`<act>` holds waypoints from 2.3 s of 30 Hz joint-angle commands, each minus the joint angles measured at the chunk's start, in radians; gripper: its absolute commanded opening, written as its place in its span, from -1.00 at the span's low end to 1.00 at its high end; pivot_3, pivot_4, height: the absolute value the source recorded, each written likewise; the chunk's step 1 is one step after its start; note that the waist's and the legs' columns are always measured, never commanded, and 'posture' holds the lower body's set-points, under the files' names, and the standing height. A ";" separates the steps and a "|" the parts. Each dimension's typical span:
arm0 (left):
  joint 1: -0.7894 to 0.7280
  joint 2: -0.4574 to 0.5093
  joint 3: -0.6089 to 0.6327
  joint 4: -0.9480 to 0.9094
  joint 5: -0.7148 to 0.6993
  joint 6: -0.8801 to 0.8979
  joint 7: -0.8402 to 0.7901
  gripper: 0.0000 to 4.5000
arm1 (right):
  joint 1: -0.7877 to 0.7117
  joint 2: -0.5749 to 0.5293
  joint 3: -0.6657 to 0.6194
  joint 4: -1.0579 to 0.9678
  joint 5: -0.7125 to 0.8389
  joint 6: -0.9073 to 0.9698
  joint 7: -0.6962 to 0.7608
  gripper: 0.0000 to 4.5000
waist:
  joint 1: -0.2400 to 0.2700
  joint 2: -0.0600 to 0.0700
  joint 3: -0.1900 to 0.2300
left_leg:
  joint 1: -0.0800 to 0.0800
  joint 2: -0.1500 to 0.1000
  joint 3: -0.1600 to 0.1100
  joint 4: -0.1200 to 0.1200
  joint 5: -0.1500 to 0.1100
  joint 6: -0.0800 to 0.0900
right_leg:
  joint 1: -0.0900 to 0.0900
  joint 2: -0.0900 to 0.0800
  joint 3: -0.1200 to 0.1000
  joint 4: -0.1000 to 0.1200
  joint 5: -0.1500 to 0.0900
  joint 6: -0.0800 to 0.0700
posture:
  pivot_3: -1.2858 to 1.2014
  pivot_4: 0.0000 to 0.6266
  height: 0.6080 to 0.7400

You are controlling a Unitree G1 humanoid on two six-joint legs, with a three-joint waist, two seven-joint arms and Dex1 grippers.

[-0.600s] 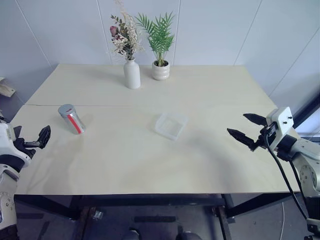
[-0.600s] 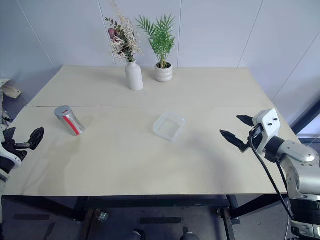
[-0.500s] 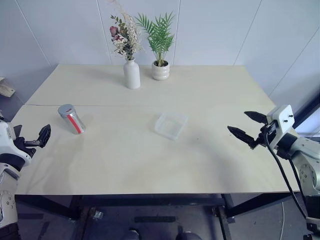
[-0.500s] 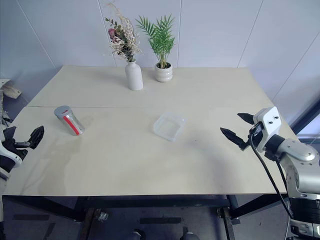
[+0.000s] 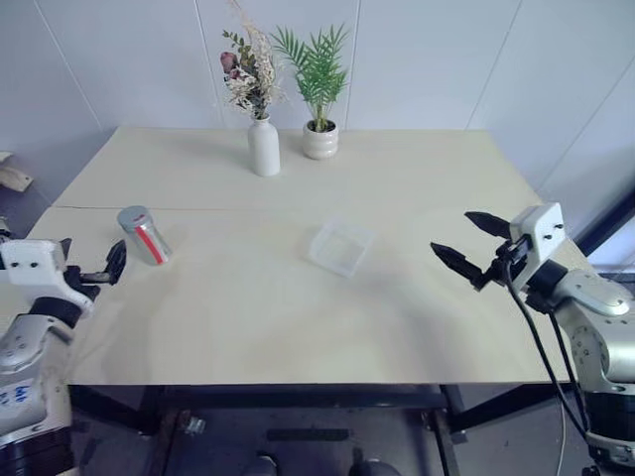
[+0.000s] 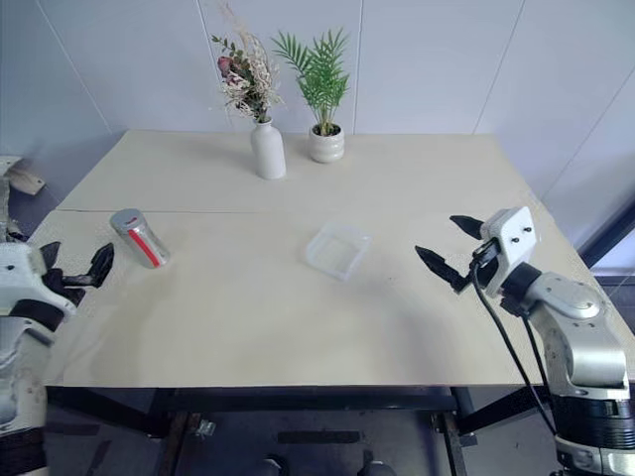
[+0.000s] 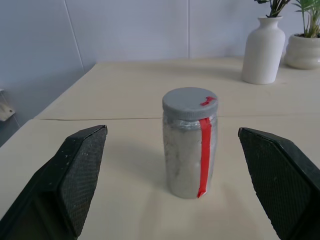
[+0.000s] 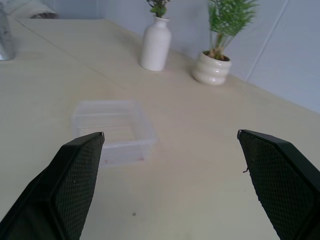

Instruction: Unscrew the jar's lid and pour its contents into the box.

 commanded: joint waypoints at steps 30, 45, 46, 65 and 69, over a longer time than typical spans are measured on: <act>-0.349 -0.064 -0.127 0.524 0.133 -0.248 0.132 0.99 | -0.097 0.070 0.092 -0.097 0.032 0.053 -0.030 1.00 | 0.000 0.000 0.000 | 0.000 -0.001 0.000 0.002 0.000 0.000 | 0.000 0.003 0.000 0.000 0.002 0.001 | 0.03 -0.52 1.00; -0.442 -0.021 -0.134 0.740 0.155 -0.378 0.144 0.99 | -0.086 0.087 0.058 -0.088 0.096 0.074 -0.004 1.00 | 0.001 0.000 0.000 | 0.000 -0.001 0.000 0.002 0.000 0.000 | 0.000 0.004 -0.001 0.001 0.002 0.001 | 0.03 -0.52 1.00; -0.445 -0.021 -0.137 0.748 0.156 -0.383 0.142 0.99 | -0.085 0.085 0.051 -0.087 0.110 0.077 0.002 1.00 | 0.001 0.000 0.000 | 0.000 -0.001 0.000 0.002 0.000 0.000 | 0.000 0.004 -0.001 0.001 0.002 0.001 | 0.03 -0.52 1.00; -0.509 -0.025 -0.163 0.869 0.157 -0.460 0.131 0.46 | -0.085 0.037 0.033 -0.078 0.123 0.065 0.032 1.00 | 0.000 0.000 0.000 | 0.000 0.000 0.000 0.002 0.000 -0.001 | 0.000 0.004 -0.001 0.001 0.002 0.001 | 0.03 -0.52 1.00; -0.497 -0.023 -0.155 0.862 0.147 -0.455 0.128 -0.05 | -0.081 0.032 0.031 -0.089 0.126 0.071 0.024 1.00 | 0.001 0.000 0.000 | 0.000 -0.001 0.000 0.002 0.000 -0.001 | 0.000 0.004 -0.001 0.001 0.002 0.001 | 0.03 -0.52 1.00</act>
